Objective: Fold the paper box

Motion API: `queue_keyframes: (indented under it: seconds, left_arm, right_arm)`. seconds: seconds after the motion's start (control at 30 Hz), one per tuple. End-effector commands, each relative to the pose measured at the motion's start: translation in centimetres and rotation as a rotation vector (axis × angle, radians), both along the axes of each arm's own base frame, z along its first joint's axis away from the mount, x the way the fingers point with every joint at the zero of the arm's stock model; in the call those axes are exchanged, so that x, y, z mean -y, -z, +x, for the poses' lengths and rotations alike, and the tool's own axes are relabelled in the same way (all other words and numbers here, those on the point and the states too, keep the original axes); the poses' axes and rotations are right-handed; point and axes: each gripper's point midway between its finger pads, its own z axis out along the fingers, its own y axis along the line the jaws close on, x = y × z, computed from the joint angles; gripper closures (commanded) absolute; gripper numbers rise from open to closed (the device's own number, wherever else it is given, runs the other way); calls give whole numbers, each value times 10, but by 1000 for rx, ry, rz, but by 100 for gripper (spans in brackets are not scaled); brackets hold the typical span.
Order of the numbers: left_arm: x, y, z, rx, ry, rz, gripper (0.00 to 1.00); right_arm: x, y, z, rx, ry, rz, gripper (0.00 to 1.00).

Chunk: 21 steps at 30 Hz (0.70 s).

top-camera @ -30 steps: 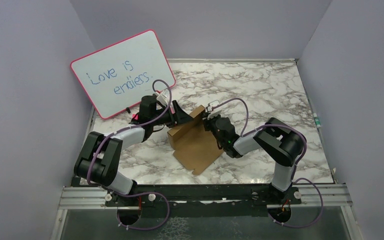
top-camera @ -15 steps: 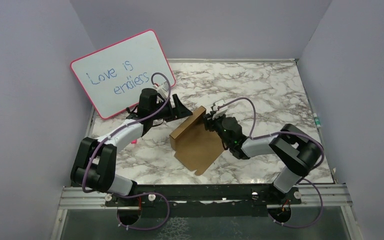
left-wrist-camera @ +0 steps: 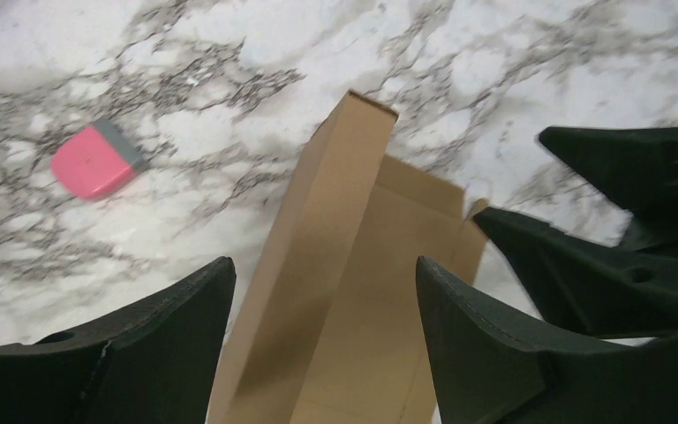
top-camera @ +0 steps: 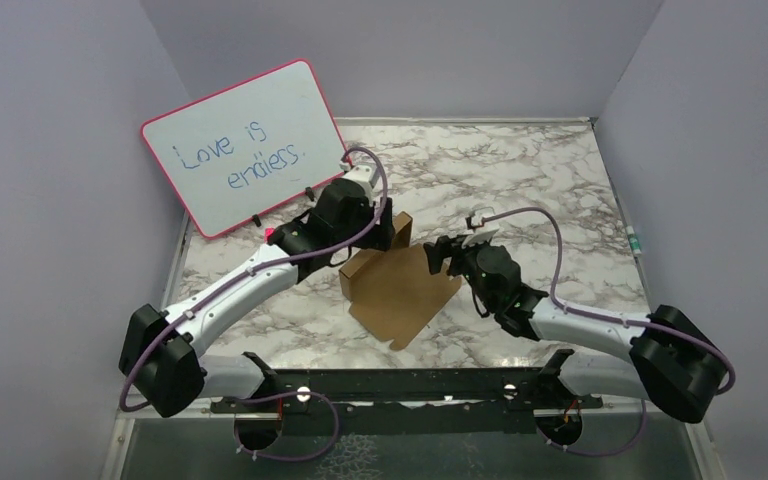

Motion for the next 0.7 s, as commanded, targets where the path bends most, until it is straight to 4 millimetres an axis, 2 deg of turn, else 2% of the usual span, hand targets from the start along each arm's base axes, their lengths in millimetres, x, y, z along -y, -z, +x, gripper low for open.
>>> queue_keyframes:
  seconds: [0.0,0.27,0.47,0.67]
  left_arm:
    - [-36,6,-13,89,-141,355,24]
    - [-33,16,-28,221,-201,721,27]
    - [-20,21,-18,297,-235,913,32]
    - [-12,26,-5,362,-273,1070,42]
  right_arm:
    - [29,14,-16,-72,94,53,14]
    - [54,7,-35,-49,146,180,4]
    - [69,-6,-39,2,187,230,3]
    - [82,-15,-42,38,223,253,2]
